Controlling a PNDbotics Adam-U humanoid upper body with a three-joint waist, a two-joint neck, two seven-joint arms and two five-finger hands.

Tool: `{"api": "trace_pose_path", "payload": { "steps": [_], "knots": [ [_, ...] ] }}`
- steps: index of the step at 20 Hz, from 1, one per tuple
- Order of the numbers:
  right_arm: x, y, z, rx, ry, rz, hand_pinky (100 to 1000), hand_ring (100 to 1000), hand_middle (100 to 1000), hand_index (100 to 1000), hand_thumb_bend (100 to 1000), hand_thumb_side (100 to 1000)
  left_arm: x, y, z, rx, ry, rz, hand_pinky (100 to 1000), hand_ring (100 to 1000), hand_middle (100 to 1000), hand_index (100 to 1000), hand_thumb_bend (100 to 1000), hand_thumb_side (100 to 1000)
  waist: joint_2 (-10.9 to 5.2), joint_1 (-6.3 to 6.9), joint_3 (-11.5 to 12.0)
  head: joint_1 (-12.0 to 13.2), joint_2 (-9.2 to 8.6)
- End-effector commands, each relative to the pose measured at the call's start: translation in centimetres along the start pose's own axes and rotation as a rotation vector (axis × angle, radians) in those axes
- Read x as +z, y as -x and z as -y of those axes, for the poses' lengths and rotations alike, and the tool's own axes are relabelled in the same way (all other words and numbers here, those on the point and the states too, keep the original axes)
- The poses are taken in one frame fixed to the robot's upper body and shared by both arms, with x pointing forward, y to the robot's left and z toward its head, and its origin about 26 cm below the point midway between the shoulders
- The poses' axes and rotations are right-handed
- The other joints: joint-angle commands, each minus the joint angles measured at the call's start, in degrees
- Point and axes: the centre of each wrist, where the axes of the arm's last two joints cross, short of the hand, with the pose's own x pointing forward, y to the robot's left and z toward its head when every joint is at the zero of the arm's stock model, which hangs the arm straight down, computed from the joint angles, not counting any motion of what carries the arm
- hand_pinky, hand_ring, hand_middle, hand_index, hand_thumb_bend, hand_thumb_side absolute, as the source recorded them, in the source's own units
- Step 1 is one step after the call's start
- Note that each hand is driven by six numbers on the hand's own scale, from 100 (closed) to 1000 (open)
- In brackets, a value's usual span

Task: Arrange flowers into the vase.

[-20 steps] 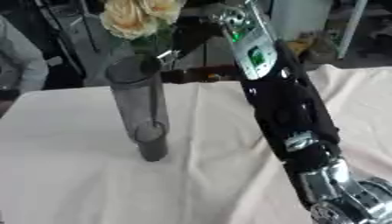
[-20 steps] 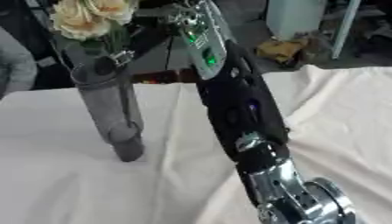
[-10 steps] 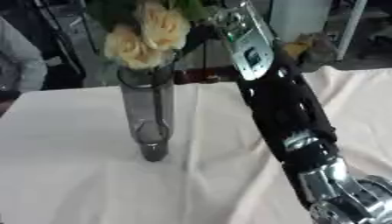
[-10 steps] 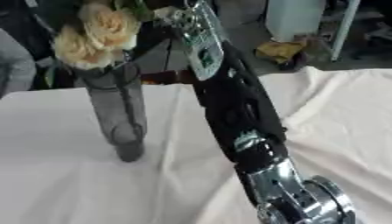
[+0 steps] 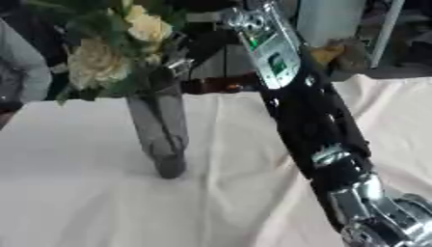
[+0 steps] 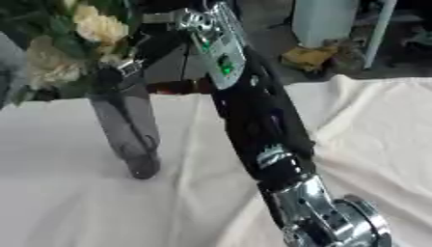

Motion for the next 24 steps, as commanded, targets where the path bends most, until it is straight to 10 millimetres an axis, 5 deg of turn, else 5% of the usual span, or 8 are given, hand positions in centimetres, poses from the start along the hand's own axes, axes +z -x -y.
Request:
{"api": "trace_pose_path", "payload": {
  "steps": [1, 16, 24],
  "knots": [
    [0.5, -1.0, 1.5, 0.038, 0.027, 0.011, 887, 953, 823, 967, 1000, 607, -0.5, -0.5, -0.2, -0.004, 0.007, 0.028, 717, 871, 862, 976, 100, 1000, -0.86, 0.08, 0.1, 0.0, -0.43],
    [1.3, -0.8, 1.8, 0.032, 0.050, -0.010, 889, 954, 825, 966, 1000, 611, -0.4, -0.4, -0.3, -0.006, 0.011, 0.023, 718, 872, 864, 977, 100, 1000, -1.24, 0.40, 0.0, 0.0, -0.47],
    [3.5, 0.3, 2.9, 0.051, 0.095, -0.065, 891, 956, 836, 967, 1000, 627, -0.3, -0.4, -0.4, -0.014, 0.008, 0.019, 719, 873, 865, 977, 100, 1000, -1.71, 0.74, -0.4, 0.3, 0.21]
  ]
}}
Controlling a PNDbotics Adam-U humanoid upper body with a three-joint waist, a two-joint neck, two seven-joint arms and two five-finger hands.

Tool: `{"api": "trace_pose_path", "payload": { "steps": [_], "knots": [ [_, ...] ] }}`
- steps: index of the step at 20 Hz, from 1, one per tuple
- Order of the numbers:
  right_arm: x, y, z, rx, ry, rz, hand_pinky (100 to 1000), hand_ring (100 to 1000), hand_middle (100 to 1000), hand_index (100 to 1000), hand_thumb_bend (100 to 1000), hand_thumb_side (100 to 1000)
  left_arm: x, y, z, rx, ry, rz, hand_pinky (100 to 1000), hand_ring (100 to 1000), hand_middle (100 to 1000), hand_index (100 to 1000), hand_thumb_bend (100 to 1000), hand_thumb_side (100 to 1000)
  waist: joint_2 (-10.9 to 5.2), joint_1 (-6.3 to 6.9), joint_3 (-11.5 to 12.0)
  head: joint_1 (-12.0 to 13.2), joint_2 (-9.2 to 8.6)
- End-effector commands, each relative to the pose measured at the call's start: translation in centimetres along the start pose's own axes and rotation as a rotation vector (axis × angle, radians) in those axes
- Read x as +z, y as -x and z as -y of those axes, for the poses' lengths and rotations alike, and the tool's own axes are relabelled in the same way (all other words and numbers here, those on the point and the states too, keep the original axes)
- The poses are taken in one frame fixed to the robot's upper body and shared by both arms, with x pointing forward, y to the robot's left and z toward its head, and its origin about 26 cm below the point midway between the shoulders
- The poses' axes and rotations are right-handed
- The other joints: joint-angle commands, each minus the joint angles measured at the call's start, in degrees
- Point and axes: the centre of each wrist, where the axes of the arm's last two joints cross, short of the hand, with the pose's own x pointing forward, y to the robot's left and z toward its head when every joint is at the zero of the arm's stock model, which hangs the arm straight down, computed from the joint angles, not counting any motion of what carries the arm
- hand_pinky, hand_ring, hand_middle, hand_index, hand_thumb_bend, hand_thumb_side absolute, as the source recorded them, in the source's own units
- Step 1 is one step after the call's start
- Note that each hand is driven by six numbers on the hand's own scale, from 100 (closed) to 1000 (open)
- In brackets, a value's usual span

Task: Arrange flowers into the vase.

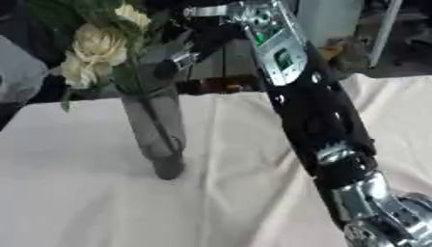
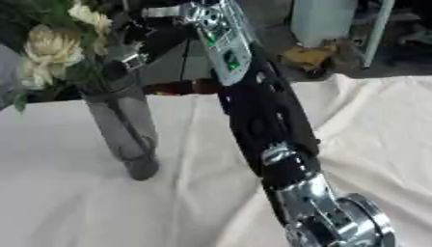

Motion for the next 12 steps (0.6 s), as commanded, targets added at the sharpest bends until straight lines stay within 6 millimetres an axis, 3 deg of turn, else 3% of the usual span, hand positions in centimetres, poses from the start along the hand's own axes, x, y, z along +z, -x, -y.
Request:
{"api": "trace_pose_path", "payload": {
  "steps": [1, 7, 12],
  "knots": [
    [2.0, -0.1, 2.0, 0.039, 0.065, -0.018, 891, 956, 837, 968, 1000, 631, -0.3, -0.4, -0.5, -0.015, 0.005, 0.021, 719, 873, 865, 977, 100, 1000, -1.49, 0.19, -0.1, 0.2, 0.34],
    [4.6, 0.9, 2.8, 0.041, 0.138, -0.030, 887, 952, 839, 968, 1000, 646, -0.3, -0.3, -0.6, -0.020, 0.002, 0.021, 719, 873, 866, 978, 100, 1000, -1.63, 0.36, -0.4, -0.5, 1.14],
    [8.1, 2.0, 3.1, 0.074, 0.263, -0.014, 860, 936, 835, 967, 985, 766, -0.4, -0.3, -0.6, -0.024, -0.003, 0.023, 720, 874, 867, 978, 100, 1000, -1.66, 0.49, -0.7, -1.1, 1.49]
  ]
}}
